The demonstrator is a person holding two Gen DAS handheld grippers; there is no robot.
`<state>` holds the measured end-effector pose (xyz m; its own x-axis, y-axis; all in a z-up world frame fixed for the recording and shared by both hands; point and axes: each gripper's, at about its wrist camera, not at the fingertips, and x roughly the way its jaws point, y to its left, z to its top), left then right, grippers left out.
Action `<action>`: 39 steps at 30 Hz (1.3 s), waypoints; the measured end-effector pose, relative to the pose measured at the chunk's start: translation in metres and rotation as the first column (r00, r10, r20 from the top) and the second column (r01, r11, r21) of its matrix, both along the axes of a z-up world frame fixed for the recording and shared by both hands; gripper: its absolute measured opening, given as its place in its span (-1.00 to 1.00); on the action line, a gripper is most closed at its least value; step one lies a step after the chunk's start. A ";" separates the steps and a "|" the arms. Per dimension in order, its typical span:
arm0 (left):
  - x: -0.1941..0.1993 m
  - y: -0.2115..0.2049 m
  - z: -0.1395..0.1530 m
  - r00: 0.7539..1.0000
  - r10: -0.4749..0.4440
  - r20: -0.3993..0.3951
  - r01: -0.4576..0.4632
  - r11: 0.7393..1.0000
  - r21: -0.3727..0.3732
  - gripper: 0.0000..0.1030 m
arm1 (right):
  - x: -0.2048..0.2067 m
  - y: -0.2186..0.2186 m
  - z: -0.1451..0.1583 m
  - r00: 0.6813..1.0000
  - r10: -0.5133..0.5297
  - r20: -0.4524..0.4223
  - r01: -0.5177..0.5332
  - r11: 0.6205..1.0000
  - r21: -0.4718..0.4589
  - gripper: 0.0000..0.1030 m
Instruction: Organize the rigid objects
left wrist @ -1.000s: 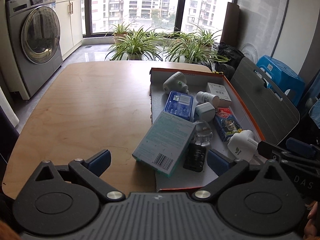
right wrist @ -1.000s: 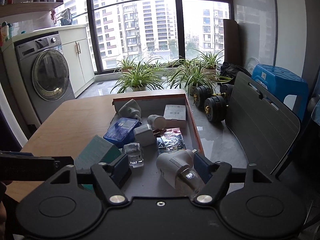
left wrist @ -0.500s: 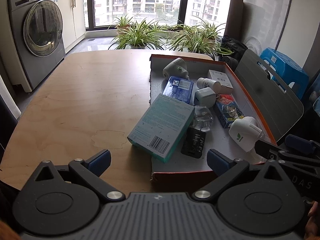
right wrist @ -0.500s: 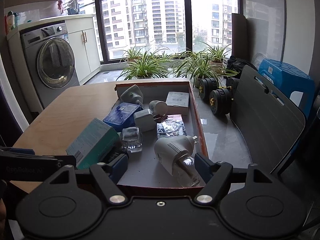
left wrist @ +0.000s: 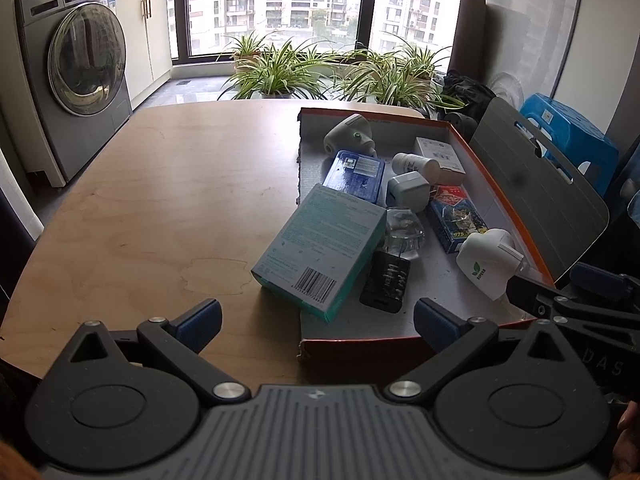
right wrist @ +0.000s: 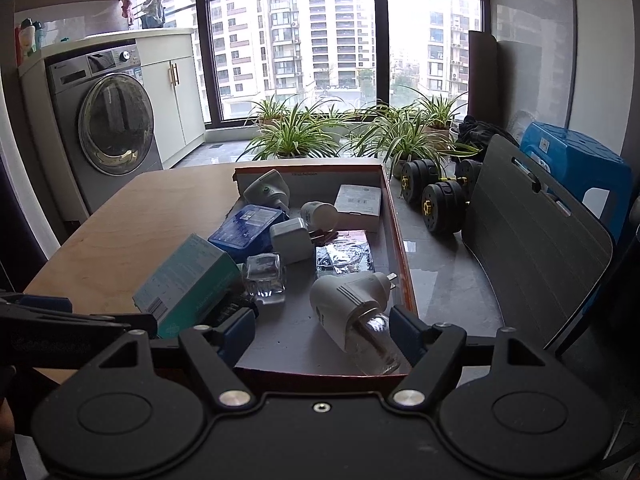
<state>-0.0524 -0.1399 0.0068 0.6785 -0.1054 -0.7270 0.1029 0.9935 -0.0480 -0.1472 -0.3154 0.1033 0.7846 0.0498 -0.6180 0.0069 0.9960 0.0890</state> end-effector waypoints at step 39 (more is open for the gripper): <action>-0.003 -0.004 0.002 1.000 -0.017 0.014 0.017 1.000 0.008 1.00 | -0.001 -0.002 -0.002 1.000 -0.004 0.004 0.004 1.000 -0.001 0.73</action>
<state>-0.0555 -0.1438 0.0086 0.6868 -0.1113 -0.7183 0.1207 0.9920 -0.0383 -0.1483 -0.3171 0.1009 0.7874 0.0460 -0.6147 0.0105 0.9961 0.0880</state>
